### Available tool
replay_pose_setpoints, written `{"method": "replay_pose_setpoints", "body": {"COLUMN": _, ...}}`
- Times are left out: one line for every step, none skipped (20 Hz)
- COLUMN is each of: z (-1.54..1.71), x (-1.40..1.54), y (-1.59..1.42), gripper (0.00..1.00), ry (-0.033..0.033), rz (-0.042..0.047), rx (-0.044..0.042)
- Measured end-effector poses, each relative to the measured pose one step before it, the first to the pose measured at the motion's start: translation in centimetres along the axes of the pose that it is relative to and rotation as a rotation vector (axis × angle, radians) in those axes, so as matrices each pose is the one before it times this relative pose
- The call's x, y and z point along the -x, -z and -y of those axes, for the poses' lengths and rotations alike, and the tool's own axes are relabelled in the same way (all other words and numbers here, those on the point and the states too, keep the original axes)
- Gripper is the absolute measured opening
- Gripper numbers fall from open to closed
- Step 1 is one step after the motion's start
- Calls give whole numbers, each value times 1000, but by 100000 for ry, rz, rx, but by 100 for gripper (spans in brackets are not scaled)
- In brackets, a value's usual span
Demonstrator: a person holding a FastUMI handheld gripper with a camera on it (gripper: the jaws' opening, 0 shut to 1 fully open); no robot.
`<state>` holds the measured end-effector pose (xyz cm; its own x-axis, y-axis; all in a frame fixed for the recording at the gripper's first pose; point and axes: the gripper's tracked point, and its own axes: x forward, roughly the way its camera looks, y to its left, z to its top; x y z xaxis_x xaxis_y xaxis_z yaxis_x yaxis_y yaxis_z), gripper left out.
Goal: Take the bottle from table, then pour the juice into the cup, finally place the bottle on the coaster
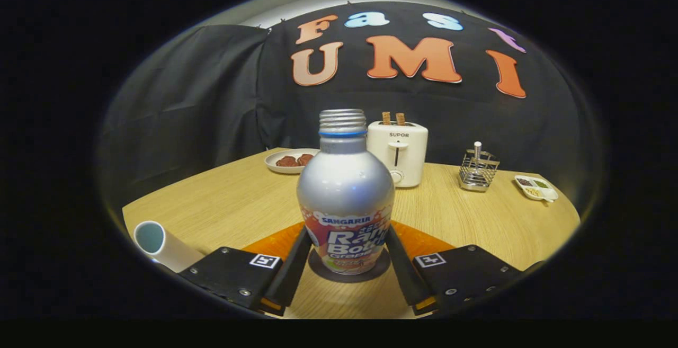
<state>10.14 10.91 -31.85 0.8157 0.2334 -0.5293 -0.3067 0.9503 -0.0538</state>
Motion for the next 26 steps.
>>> {"method": "replay_pose_setpoints", "body": {"z": 63, "x": 28, "y": 163, "gripper": 78, "ry": -252, "rz": -317, "rx": -199}}
{"method": "replay_pose_setpoints", "body": {"z": 43, "x": 55, "y": 24, "gripper": 79, "ry": -252, "rz": 513, "rx": -246}}
{"method": "replay_pose_setpoints", "body": {"z": 74, "x": -39, "y": 105, "gripper": 79, "ry": 290, "rz": -298, "rx": 316}}
{"method": "replay_pose_setpoints", "body": {"z": 363, "x": 97, "y": 63, "gripper": 80, "ry": 1530, "rz": -143, "rx": 716}}
{"method": "replay_pose_setpoints", "body": {"z": 212, "x": 124, "y": 13, "gripper": 81, "ry": 874, "rz": 200, "rx": 595}}
{"method": "replay_pose_setpoints", "body": {"z": 140, "x": 280, "y": -27, "gripper": 82, "ry": 785, "rz": 195, "rx": 649}}
{"method": "replay_pose_setpoints", "body": {"z": -35, "x": 391, "y": -276, "gripper": 84, "ry": 206, "rz": 1061, "rx": 31}}
{"method": "replay_pose_setpoints", "body": {"z": -111, "x": 412, "y": -395, "gripper": 86, "ry": -502, "rz": 1409, "rx": -393}}
{"method": "replay_pose_setpoints", "body": {"z": -32, "x": 456, "y": -381, "gripper": 87, "ry": -596, "rz": 1068, "rx": -400}}
{"method": "replay_pose_setpoints", "body": {"z": -55, "x": 697, "y": -464, "gripper": 89, "ry": -606, "rz": 1369, "rx": -377}}
{"method": "replay_pose_setpoints", "body": {"z": -31, "x": 738, "y": -789, "gripper": 90, "ry": -605, "rz": 1912, "rx": -271}}
{"method": "replay_pose_setpoints", "body": {"z": 123, "x": 867, "y": -737, "gripper": 91, "ry": -285, "rz": 1994, "rx": -330}}
{"method": "replay_pose_setpoints", "body": {"z": 94, "x": 949, "y": -869, "gripper": 91, "ry": -15, "rz": 2016, "rx": -338}}
{"method": "replay_pose_setpoints", "body": {"z": 149, "x": 1108, "y": -907, "gripper": 92, "ry": -407, "rz": 2391, "rx": -871}}
{"method": "replay_pose_setpoints", "body": {"z": 9, "x": 1013, "y": -791, "gripper": 92, "ry": -71, "rz": 1762, "rx": -1074}}
{"method": "replay_pose_setpoints", "body": {"z": 292, "x": 1077, "y": -730, "gripper": 92, "ry": 363, "rz": 1766, "rx": -1242}}
{"method": "replay_pose_setpoints", "body": {"z": 307, "x": 993, "y": -641, "gripper": 92, "ry": 288, "rz": 1135, "rx": -918}}
{"method": "replay_pose_setpoints", "body": {"z": 180, "x": 1052, "y": -680, "gripper": 93, "ry": 194, "rz": 1446, "rx": -348}}
{"method": "replay_pose_setpoints", "body": {"z": 373, "x": 945, "y": -813, "gripper": 93, "ry": 967, "rz": 1487, "rx": 108}}
{"method": "replay_pose_setpoints", "body": {"z": 536, "x": 1100, "y": -982, "gripper": 92, "ry": 900, "rz": 1665, "rx": 560}}
{"method": "replay_pose_setpoints", "body": {"z": 358, "x": 980, "y": -1044, "gripper": 93, "ry": 1009, "rz": 1785, "rx": 656}}
{"method": "replay_pose_setpoints", "body": {"z": 217, "x": 1016, "y": -882, "gripper": 93, "ry": 273, "rz": 1272, "rx": 761}}
{"method": "replay_pose_setpoints", "body": {"z": 413, "x": 956, "y": -685, "gripper": 93, "ry": 264, "rz": 1427, "rx": 493}}
{"method": "replay_pose_setpoints", "body": {"z": 316, "x": 917, "y": -961, "gripper": 93, "ry": 586, "rz": 1757, "rx": 433}}
{"method": "replay_pose_setpoints", "body": {"z": 477, "x": 829, "y": -1061, "gripper": 93, "ry": 1130, "rz": 1743, "rx": 473}}
{"method": "replay_pose_setpoints", "body": {"z": 515, "x": 899, "y": -1043, "gripper": 93, "ry": 1428, "rz": 1807, "rx": 791}}
